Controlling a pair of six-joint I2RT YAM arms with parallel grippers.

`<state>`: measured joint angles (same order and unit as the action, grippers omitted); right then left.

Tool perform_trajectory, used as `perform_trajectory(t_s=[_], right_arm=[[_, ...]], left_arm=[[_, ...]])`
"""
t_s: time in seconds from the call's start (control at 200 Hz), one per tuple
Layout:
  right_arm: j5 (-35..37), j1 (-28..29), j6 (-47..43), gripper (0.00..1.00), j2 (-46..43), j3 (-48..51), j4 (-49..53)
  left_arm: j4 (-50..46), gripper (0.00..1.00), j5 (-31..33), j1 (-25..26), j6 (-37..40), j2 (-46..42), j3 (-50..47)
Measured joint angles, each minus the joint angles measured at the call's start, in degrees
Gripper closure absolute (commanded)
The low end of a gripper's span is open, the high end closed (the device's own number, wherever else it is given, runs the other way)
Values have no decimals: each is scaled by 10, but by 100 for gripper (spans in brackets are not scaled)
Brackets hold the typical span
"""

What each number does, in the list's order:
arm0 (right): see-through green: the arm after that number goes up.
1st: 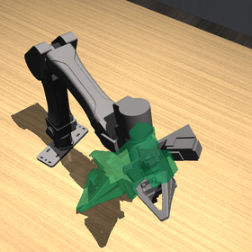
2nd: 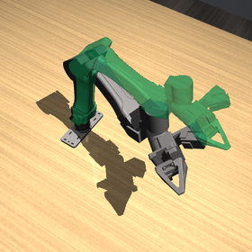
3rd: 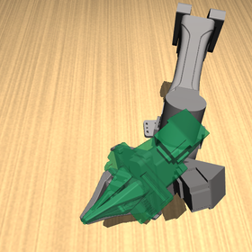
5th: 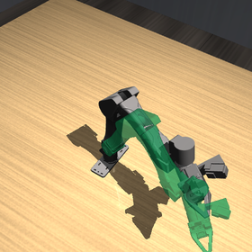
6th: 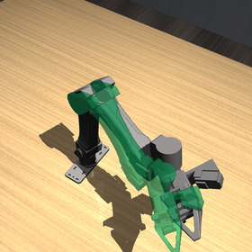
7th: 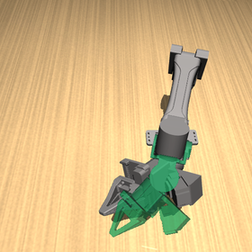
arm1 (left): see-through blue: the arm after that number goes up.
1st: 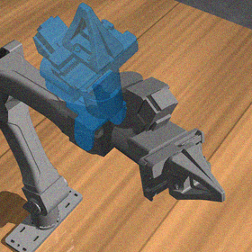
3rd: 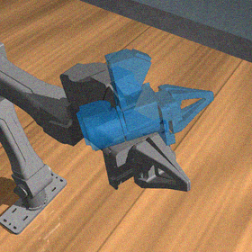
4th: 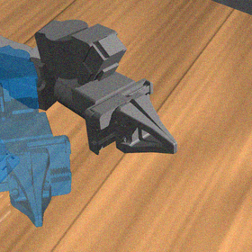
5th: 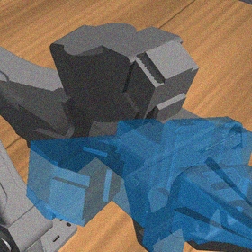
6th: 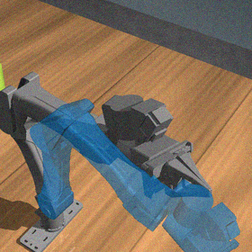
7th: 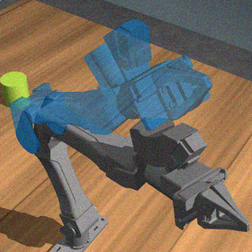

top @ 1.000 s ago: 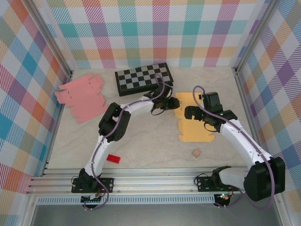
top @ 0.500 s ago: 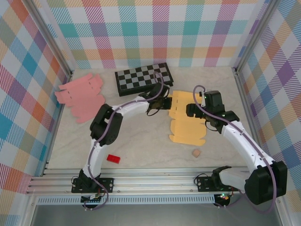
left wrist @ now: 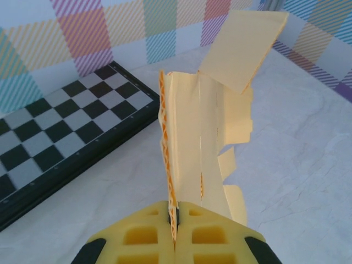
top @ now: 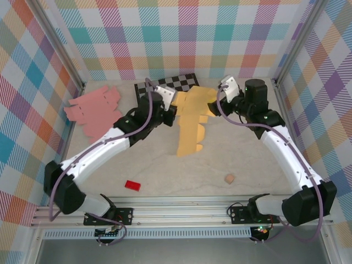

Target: Fold the paper box

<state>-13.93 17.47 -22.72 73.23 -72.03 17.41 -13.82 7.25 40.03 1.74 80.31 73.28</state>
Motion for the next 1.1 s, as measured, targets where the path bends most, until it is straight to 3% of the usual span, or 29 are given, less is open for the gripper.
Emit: perform_trajectory(t_s=[0.17,0.23,0.345,0.595,1.1], right_arm=[[-142,0,-169,29,41,-6,0],[-186,0,-226,36,51,-5,0],[-235,0,-313,39,53,4,-9],[-214,0,-377,44,54,11,-49],[-180,0,-378,48,133,-55,-43]], left_arm=[[-13,100,22,0,39,-108,-60],[-13,100,29,0,49,-142,-78],[-14,100,41,0,59,-197,-111],[-14,100,42,0,69,-242,-140],[-18,100,14,0,69,-242,-140]])
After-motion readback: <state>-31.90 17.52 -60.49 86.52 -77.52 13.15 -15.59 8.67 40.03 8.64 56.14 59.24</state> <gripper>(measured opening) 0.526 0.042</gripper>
